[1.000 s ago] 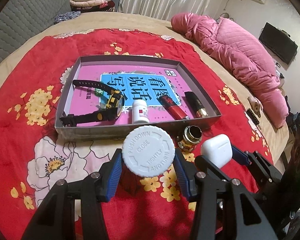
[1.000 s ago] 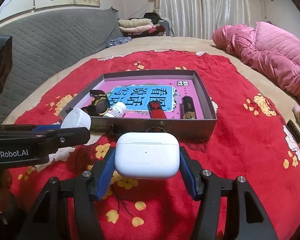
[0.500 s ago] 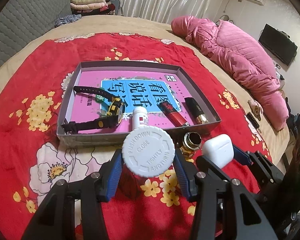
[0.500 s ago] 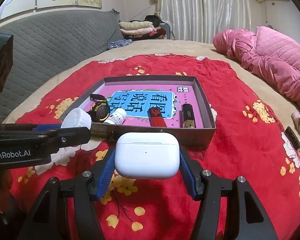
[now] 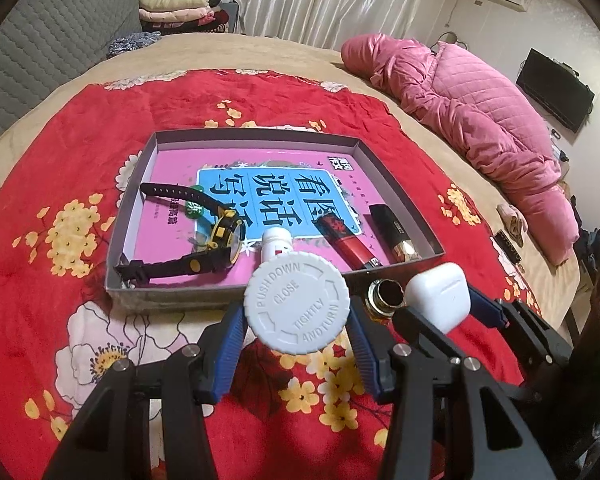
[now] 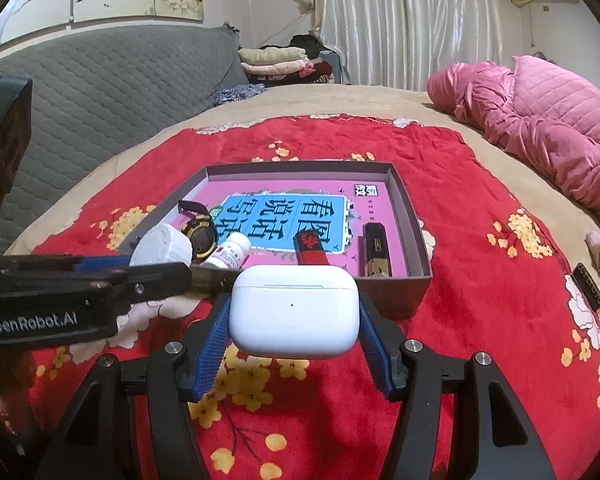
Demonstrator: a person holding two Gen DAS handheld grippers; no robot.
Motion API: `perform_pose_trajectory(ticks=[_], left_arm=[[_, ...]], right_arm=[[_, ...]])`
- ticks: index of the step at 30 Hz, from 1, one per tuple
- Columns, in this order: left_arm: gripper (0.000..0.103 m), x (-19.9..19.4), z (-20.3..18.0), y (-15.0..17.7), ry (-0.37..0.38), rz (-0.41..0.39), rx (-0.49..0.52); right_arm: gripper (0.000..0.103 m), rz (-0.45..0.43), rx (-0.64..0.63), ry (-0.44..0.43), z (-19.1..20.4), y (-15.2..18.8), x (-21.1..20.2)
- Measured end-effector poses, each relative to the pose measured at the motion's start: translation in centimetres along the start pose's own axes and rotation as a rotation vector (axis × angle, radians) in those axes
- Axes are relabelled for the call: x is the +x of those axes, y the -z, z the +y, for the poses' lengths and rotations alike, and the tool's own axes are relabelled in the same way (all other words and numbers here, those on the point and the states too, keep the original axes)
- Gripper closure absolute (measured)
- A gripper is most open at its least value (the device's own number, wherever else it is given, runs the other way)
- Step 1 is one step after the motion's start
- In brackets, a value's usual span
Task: Organize rigid objects
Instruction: 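Lift the white cap with the left tool while the right tool lifts the earbud case, then carry the white cap with the left tool while the right tool carries the earbud case over the box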
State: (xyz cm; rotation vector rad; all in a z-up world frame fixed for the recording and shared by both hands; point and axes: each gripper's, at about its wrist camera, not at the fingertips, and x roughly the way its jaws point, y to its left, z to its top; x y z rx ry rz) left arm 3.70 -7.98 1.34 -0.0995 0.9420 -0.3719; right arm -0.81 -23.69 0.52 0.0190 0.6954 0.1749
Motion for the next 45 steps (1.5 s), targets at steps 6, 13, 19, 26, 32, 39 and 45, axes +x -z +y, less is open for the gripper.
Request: perform_pose_trajectory(ticks=[6,13,19,26,32,39,45], left_arm=[[0.053,0.6,0.5,-0.5,0.002,-0.005,-0.013],[0.053,1.6,1.0,-1.5,-0.003,0.000,-0.016],[0.053,3.1,1.4,-2.2,-0.003,0.019,-0.018],[0.053,4.4,1.9,-2.9,-0.003,0.031,-0.033],[0.053,5.2,2.4,-3.2,-0.008,0.039,-0.038],[0.053,6.0,2.9,-3.3,-0.001,0.047,-0.039],[0.053,6.5,3.1,-3.4,0.007,0.045,-0.045]], right_arm=[[0.041,-0.012,-0.009,0.006,-0.4,-1.0,0.5],[0.041,-0.019,-0.024,0.027,-1.1,-1.8,1.2],[0.041,-0.012,-0.026,0.043,-1.9,-2.4,2.0],[0.041,-0.007,-0.051,0.031,-1.8,-2.9,2.7],[0.041,0.006,-0.075,0.027,-1.4,-3.5,3.8],[0.041,0.032,-0.086,0.015,-1.3,-4.1,5.5],[0.041,0.056,-0.088,0.005,-1.2,-4.4,6.9]])
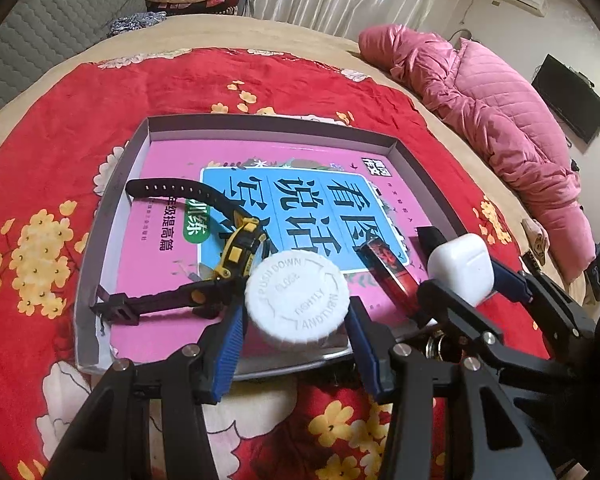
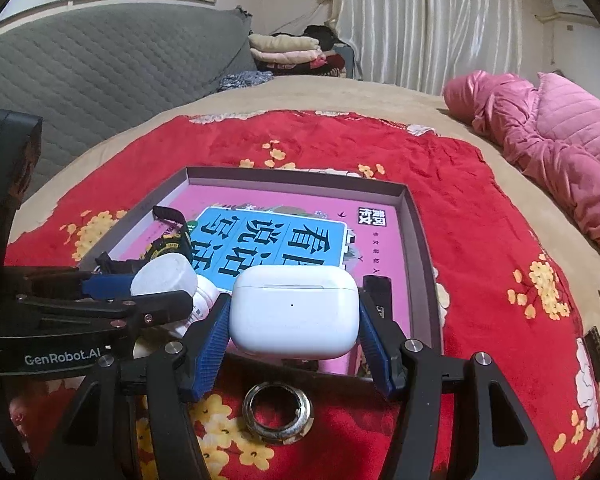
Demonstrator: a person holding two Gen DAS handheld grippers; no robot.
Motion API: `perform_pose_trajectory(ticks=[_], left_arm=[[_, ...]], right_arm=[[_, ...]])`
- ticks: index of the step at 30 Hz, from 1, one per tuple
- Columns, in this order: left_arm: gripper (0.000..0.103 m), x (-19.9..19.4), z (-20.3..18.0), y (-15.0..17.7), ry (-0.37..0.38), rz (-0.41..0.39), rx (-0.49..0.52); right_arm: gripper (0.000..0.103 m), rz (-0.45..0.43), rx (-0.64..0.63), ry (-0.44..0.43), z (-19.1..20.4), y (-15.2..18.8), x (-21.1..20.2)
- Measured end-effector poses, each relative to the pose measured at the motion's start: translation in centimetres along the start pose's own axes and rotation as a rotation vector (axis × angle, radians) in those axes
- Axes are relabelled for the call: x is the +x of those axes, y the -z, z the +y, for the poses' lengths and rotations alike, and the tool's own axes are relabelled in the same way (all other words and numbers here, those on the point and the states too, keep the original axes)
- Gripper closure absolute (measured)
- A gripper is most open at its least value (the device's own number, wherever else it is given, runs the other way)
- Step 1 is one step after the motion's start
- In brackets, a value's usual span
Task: Organize rigid objects
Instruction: 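Carry the white cap with the left tool while the right tool carries the earbud case over the box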
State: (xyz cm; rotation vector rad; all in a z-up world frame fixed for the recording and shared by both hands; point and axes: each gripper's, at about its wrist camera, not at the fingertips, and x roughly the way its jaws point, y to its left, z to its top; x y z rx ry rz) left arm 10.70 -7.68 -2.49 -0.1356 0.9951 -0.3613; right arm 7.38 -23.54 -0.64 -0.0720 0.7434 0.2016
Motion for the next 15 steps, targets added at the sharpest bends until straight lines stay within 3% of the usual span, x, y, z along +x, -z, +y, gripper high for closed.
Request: perform_pose_trajectory(ticks=[15], left_arm=[[0.053,-1.0,0.6,0.6,0.051,-0.025,-0.022]], right_arm=[[0.041,0.072,-0.033,-0.012,0.4,-0.3,1.9]])
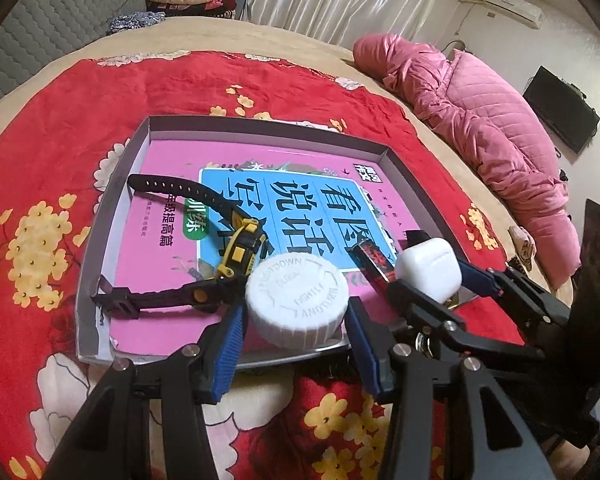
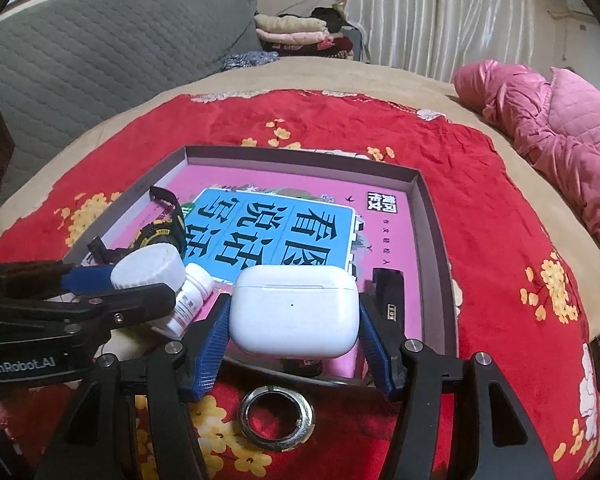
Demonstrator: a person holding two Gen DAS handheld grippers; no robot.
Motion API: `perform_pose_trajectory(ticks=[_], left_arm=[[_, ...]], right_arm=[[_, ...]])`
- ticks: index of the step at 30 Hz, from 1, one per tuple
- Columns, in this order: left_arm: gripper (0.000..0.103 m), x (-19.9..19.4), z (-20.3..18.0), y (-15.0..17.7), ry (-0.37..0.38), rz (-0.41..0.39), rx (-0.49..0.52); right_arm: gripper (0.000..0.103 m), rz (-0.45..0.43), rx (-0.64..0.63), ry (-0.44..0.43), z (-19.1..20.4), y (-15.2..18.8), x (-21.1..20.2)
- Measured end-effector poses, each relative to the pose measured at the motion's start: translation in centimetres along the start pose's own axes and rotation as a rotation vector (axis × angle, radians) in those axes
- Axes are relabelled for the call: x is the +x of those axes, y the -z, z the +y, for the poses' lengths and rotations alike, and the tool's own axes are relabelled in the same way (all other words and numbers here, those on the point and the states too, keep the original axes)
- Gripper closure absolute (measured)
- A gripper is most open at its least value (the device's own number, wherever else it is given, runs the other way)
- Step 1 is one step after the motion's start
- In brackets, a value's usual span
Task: Organize rigid objects
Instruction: 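Carry the white cap with the left tool while the right tool carries the earbud case over the box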
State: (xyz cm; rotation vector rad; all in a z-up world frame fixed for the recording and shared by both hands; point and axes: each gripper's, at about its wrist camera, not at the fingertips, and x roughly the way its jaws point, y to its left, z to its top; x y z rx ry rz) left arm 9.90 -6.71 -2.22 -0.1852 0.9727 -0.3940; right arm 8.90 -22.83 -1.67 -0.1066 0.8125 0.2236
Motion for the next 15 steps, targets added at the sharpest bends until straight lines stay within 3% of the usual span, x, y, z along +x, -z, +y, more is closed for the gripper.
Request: perform_pose_trajectory(ticks=[15], left_arm=[[0.053,-0.1,-0.3,0.1,-0.027,-0.003,0.028]], right_arm=[[0.041,0.058,-0.013,-0.012,0.3,-0.2,1.5]])
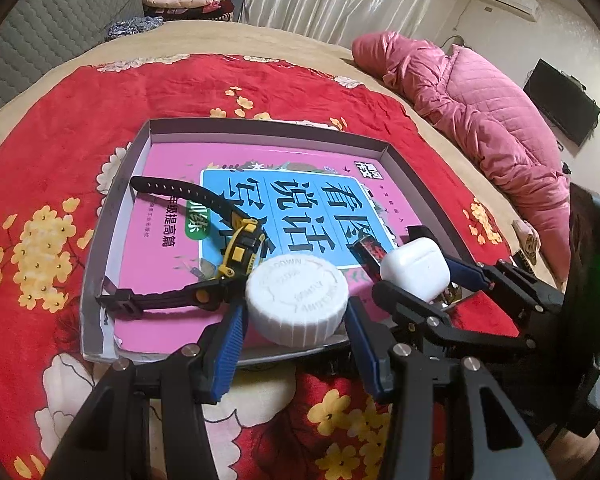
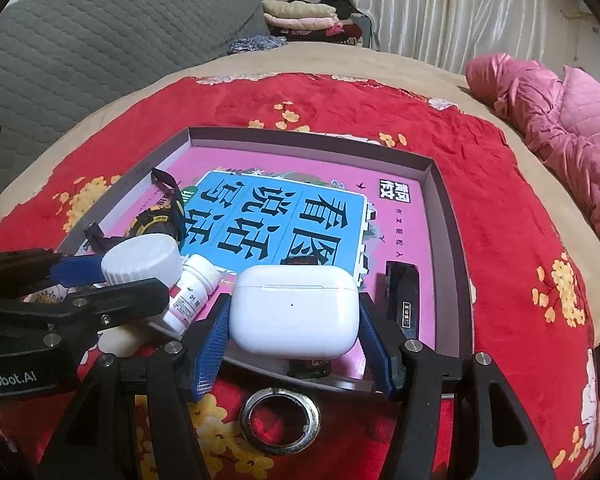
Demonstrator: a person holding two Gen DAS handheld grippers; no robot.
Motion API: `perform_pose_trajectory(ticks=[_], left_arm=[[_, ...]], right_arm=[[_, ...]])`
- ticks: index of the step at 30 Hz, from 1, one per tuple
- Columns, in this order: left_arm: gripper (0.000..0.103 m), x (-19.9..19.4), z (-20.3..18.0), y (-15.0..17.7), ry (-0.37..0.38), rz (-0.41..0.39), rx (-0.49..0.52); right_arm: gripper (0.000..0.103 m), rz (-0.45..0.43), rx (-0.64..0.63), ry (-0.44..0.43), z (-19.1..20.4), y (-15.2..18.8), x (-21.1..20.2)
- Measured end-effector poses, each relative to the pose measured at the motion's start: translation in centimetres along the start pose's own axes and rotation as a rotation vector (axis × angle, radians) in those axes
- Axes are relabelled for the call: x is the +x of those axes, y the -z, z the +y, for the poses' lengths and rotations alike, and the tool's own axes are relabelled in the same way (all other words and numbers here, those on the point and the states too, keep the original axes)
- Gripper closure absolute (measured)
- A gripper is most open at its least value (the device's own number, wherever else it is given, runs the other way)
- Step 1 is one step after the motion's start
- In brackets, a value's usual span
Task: Organize rigid objects
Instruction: 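Carry the white cap with the left tool while the right tool carries the earbud case over the box, then lower and release the cap in the box while the right tool releases the earbud case there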
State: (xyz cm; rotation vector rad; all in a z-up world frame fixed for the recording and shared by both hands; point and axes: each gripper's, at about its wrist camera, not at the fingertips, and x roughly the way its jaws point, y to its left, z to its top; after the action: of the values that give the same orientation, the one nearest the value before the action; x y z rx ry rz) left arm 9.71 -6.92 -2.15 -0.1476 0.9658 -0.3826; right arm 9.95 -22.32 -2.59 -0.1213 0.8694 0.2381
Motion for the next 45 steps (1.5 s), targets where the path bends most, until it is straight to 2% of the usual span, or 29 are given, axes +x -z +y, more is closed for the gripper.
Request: perform_pose_trajectory(ticks=[31,42,45], left_arm=[[0.053,0.1,-0.3,0.1,-0.014,-0.005,0.014],[0.053,0.0,-0.3,0.0,-0.020,-0.007,0.018],[0.053,0.1,-0.3,0.0,-0.018,-0.006,0.012]], right_arm=[[0.041,0.132,-0.019,-0.017,-0.2,-1.4,1.8],[0.040,0.149,0.018,-0.054,-0.8,-1.5,2.0],[0.039,0.140,-0.006,-0.044,-0.5,-1.5,1.9]])
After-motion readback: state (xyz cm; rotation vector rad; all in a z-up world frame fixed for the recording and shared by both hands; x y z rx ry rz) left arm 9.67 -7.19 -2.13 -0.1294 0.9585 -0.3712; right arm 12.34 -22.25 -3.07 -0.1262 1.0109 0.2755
